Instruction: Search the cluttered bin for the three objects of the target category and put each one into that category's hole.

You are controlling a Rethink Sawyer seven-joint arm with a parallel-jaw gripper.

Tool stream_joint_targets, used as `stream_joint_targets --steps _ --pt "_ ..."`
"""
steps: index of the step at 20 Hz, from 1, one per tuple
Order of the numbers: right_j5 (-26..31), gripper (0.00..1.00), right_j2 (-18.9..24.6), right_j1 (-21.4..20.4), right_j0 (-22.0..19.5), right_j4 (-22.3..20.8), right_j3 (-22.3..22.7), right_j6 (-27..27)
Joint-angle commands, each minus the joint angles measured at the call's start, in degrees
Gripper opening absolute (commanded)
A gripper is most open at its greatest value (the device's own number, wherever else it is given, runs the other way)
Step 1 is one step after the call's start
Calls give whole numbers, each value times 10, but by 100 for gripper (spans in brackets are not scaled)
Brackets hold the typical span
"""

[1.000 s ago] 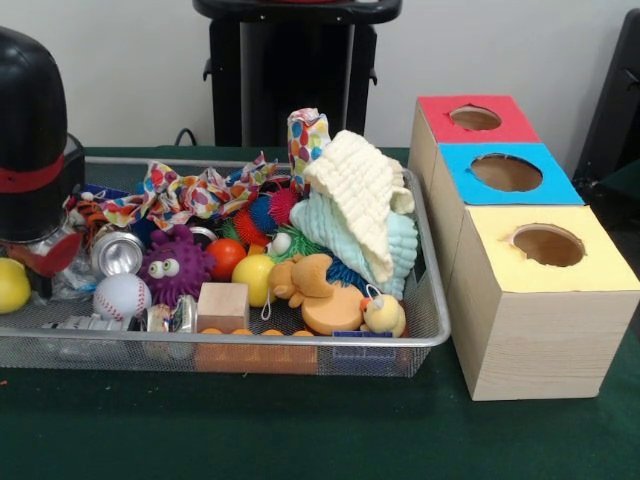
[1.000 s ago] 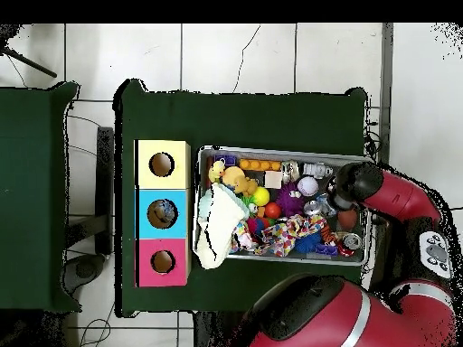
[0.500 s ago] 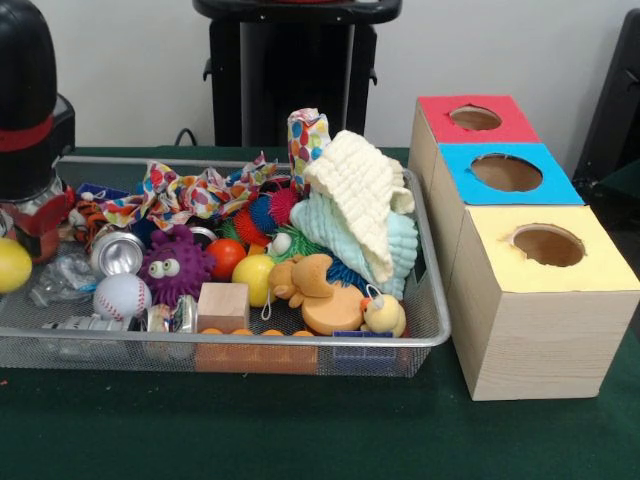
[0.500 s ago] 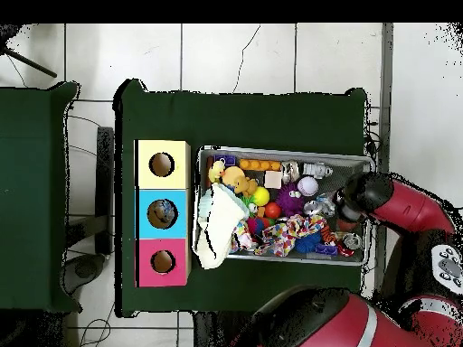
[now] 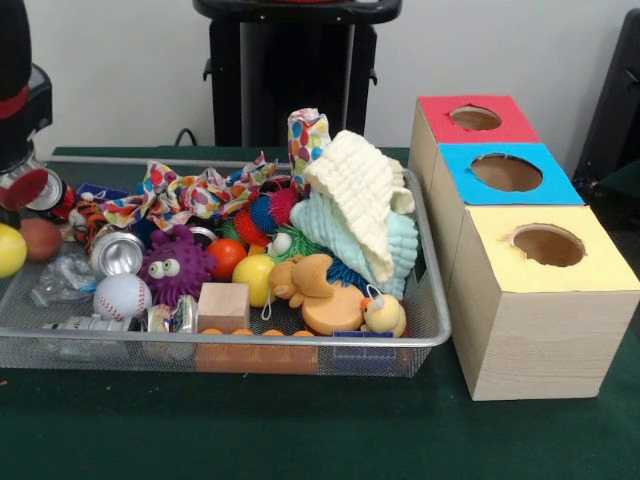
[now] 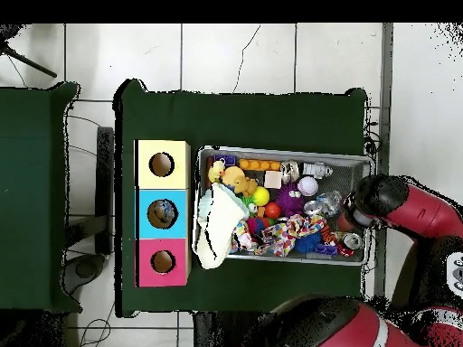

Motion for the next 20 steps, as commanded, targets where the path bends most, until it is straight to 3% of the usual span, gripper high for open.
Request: stream_joint_targets --steps 1,4,13,16,20 --pt "-82 0 49 44 -75 -7 -35 8" --pt "-86 0 106 78 -119 42 -19 4" --pt "-118 0 143 98 -142 89 12 33" --pt "-90 0 146 105 -147 108 11 41" --pt "-62 0 178 117 -171 135 17 12"
